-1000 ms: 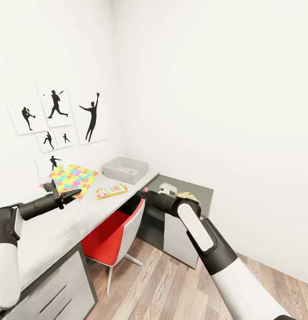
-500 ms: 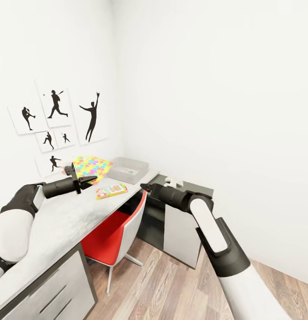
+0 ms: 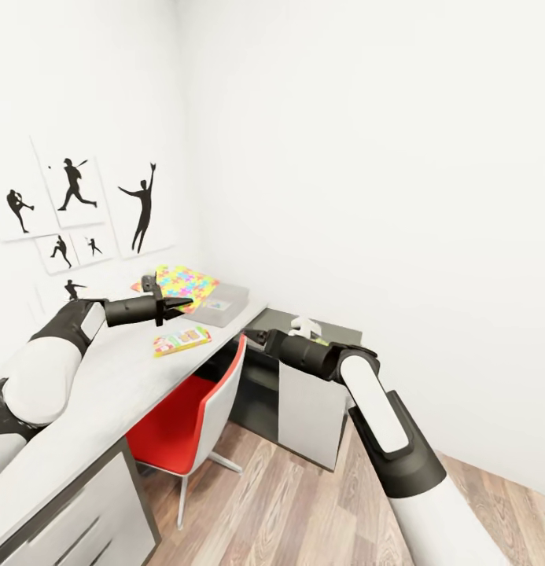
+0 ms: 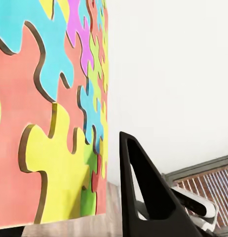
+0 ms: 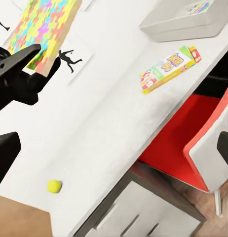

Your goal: Put all the toys in the child's room - the three board games (two on the bed and one on the table), the two jigsaw puzzles on the table, and the tennis ball on the table - inside the toy box on the table in the child's room.

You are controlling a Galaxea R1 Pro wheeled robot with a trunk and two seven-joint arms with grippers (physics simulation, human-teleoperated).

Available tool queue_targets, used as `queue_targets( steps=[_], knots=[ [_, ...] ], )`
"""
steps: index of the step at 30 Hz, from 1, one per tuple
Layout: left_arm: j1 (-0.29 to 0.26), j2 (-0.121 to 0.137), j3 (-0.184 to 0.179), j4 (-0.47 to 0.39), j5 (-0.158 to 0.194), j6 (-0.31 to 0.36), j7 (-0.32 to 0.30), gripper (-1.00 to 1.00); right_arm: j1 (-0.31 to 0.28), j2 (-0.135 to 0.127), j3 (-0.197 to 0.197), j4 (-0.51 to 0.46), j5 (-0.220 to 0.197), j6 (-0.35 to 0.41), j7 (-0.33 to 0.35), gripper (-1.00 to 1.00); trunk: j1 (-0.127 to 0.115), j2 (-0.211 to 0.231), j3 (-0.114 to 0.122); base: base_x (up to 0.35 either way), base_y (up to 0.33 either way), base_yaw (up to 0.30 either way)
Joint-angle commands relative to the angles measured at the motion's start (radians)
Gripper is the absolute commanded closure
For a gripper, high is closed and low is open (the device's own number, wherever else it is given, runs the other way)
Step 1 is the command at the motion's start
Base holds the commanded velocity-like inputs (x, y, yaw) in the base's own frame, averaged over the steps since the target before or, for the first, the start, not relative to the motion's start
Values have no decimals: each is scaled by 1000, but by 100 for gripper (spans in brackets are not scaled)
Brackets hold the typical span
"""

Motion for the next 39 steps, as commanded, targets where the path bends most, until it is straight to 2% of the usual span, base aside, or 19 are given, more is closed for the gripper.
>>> queue_targets(
  steps=[1,3,6,10,13,14,15,16,29,39],
  knots=[
    [-2,-7,10,0,-8,6,12,100,2,-1,-4,-1,-11,8,-10,-100,0,-1,0,0,0,-272],
    [-4,-14,12,0,-5,5,29,100,5,-2,-20,-1,-12,27,-10,-100,0,-1,0,0,0,-275],
    [-3,-31,10,0,-3,1,44,100,8,-2,-64,2,-13,73,-8,-100,0,-1,0,0,0,-277],
    [5,-27,19,-1,-1,1,41,100,9,4,-77,7,-12,83,-10,-100,0,-1,0,0,0,-224],
    [9,2,62,-2,1,1,28,100,8,9,-79,9,-8,83,-12,-100,0,-1,0,21,0,-69],
    [10,12,82,-2,1,1,23,100,8,11,-79,9,-7,83,-12,-100,0,-1,0,145,0,-26],
    [10,31,121,-3,1,1,18,100,8,14,-79,9,-6,83,-13,-100,0,-1,0,266,0,-9],
    [11,35,129,-3,1,1,17,100,8,15,-79,9,-6,83,-13,-100,0,-1,0,265,0,-6],
    [12,43,143,-3,-2,1,15,100,8,17,-78,10,-3,79,-13,-100,0,-1,0,97,0,-1],
    [12,42,144,-4,-2,-2,22,100,8,17,-79,11,-2,78,-13,-100,0,-1,3,295,0,62]
  ],
)
